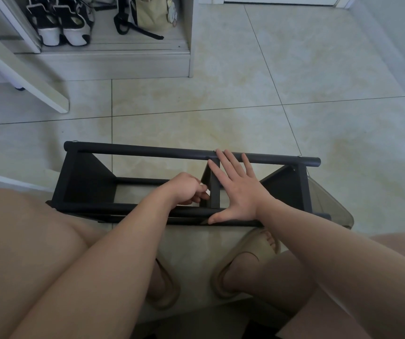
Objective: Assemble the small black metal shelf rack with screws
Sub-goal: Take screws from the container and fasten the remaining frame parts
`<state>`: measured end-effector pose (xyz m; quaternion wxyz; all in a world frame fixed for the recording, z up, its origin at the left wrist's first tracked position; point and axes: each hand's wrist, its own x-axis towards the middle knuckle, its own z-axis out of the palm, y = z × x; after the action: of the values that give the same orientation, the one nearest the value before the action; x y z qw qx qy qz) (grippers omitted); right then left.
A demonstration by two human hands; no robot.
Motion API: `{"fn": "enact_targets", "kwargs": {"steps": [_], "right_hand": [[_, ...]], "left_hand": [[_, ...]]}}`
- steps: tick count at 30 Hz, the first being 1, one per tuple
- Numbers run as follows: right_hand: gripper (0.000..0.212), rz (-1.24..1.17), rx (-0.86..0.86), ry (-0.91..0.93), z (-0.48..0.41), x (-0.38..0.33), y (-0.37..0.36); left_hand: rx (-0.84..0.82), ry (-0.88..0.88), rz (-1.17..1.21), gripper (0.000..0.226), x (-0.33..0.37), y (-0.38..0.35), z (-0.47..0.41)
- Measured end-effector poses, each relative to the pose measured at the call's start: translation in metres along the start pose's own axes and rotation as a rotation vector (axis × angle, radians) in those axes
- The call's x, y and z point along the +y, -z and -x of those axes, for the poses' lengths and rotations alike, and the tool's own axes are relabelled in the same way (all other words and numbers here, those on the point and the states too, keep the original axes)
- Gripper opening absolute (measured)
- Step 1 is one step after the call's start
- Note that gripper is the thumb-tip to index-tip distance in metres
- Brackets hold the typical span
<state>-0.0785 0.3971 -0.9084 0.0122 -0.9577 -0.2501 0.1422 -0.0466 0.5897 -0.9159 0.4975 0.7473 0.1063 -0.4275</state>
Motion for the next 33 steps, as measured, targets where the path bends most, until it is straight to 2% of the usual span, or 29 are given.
{"fn": "enact_targets", "kwargs": {"steps": [8, 16, 33], "right_hand": [[0.138, -0.006, 0.000, -0.002, 0.000, 0.000, 0.000], [0.139, -0.006, 0.014, -0.002, 0.001, -0.001, 0.000], [0.138, 0.001, 0.025, -0.003, 0.001, 0.000, -0.002]], "left_hand": [[-0.003, -0.087, -0.133, 0.025, -0.002, -0.002, -0.001], [-0.015, -0.114, -0.168, 0.029, -0.003, 0.001, 0.003], [-0.096, -0.143, -0.307, 0.026, -0.005, 0.009, 0.010]]}}
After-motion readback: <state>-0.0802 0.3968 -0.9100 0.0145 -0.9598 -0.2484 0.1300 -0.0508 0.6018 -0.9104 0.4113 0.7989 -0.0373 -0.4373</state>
